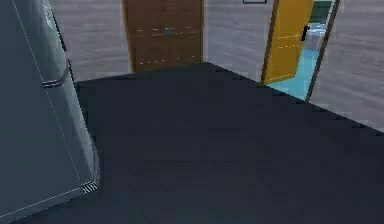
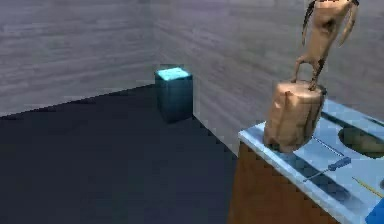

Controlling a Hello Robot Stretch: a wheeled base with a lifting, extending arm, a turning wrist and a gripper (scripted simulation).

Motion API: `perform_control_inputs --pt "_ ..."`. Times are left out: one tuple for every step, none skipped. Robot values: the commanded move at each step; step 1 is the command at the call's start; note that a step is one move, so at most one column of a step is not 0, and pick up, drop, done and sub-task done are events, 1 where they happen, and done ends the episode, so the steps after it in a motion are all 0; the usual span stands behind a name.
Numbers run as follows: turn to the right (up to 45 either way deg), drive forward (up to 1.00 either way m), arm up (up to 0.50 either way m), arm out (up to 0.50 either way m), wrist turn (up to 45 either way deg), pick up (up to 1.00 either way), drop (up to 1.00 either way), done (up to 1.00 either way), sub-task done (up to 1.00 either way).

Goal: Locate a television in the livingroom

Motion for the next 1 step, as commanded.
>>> perform_control_inputs --pt "21.0 0.0 0.0 0.0 0.0 0.0 0.0 0.0 0.0"
